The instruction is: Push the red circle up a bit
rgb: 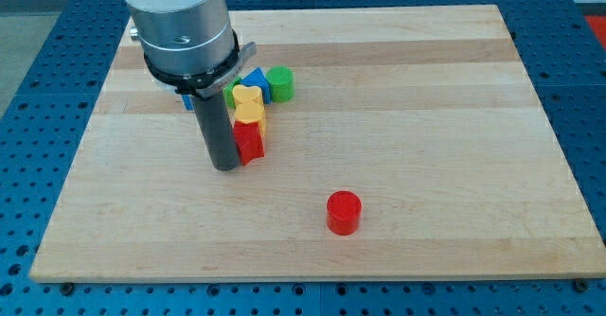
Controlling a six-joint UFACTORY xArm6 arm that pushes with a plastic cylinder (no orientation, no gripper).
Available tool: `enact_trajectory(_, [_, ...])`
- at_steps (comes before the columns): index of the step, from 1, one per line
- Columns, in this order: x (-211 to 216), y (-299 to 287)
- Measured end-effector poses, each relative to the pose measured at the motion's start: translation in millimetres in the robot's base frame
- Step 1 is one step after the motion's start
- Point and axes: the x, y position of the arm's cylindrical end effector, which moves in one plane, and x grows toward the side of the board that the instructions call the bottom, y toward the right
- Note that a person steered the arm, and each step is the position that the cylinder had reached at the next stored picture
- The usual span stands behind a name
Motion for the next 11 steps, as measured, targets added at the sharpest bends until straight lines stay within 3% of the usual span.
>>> enact_trajectory(2, [95.6,11.9])
enact_trajectory(4, [116.6,120.1])
enact_trajectory(5, [127.7,139.9])
enact_trajectory(11, [70.3,147.6])
